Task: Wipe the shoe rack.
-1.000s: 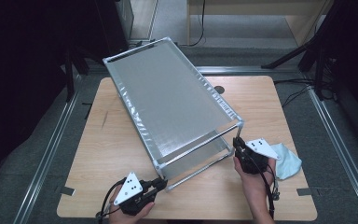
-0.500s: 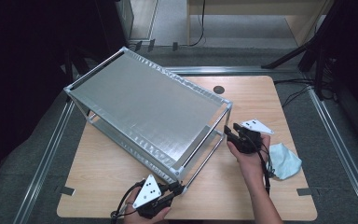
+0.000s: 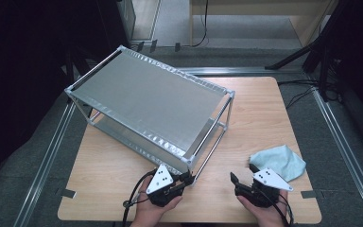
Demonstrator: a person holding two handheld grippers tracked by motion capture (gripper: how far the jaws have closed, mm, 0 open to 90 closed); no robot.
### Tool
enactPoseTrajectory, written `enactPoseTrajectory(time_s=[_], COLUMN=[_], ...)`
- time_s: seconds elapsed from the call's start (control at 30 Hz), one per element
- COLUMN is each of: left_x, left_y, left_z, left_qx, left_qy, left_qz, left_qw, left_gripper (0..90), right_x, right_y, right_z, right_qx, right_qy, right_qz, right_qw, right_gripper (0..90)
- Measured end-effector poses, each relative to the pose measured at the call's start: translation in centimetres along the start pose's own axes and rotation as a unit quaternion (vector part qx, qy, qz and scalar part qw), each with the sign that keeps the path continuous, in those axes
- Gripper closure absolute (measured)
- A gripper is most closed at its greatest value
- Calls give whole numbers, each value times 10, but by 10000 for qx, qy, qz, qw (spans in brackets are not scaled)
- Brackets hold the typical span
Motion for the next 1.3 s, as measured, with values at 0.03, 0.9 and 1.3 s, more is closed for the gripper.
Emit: enactPoseTrajectory(time_s=[0.03, 0.9, 1.3], left_x=[3, 93, 131], left_y=[-2, 67, 93], left_z=[0, 104, 131], left_qx=[-24, -256, -175], left_qy=[26, -1218, -1884], left_qz=[44, 1357, 2093], left_qw=[10000, 9829, 9594], left_gripper=[752, 283, 293], right_x=[2, 127, 77], right_y=[3, -31, -42], right_z=[-1, -40, -43], right_qx=[10, -202, -331], right_qy=[-58, -605, -331], right_qz=[-68, 772, 82], right_qw=[10000, 9950, 9989], right_gripper=[230, 326, 793])
Point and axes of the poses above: each handheld gripper's, and its own axes: z roughly backward along the jaws, y roughly out of its underside, x roughly to its left, the point moved 10 cm from there along -z, roughly forward along the jaws, and after that the axes turned 15 degrees about x, right-handed, at the moved point
